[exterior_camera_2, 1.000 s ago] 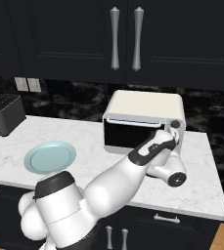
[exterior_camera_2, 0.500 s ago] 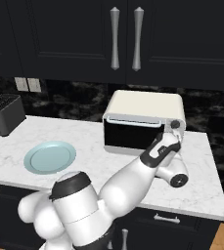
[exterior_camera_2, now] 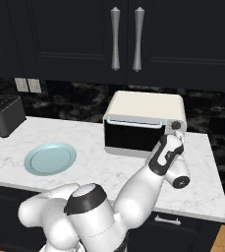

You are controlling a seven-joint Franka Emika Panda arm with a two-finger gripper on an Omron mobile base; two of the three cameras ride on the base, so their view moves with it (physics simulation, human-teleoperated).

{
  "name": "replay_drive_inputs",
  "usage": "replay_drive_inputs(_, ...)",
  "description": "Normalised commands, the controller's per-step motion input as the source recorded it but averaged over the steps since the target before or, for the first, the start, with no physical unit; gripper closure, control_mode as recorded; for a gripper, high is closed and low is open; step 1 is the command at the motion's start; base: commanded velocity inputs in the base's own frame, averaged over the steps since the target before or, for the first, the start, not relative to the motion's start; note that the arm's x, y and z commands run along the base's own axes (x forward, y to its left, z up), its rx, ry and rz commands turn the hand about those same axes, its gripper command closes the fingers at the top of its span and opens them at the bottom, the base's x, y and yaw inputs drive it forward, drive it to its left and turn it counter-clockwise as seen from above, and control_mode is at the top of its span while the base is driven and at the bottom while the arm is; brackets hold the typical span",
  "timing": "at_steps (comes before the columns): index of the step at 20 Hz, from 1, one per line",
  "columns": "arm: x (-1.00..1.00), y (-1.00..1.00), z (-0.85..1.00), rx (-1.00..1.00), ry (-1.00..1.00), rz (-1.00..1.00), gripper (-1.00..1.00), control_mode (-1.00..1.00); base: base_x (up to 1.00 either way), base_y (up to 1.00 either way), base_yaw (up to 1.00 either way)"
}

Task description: Pick up the kebab skewer and baguette bread, and place them inside the toaster oven. Close the toaster oven door and start by setting the timer.

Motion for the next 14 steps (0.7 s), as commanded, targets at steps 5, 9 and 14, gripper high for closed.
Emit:
replay_drive_inputs(5,0.24,-0.18,-0.16,-0.02,-0.01,-0.03,-1.0,-1.0,0.0,0.0,0.0)
replay_drive_inputs(9,0.2,-0.19,-0.13,-0.03,0.0,-0.03,-1.0,-1.0,0.0,0.0,0.0)
replay_drive_inputs(14,0.06,-0.13,-0.08,-0.02,0.0,-0.03,-1.0,-1.0,0.0,0.0,0.0)
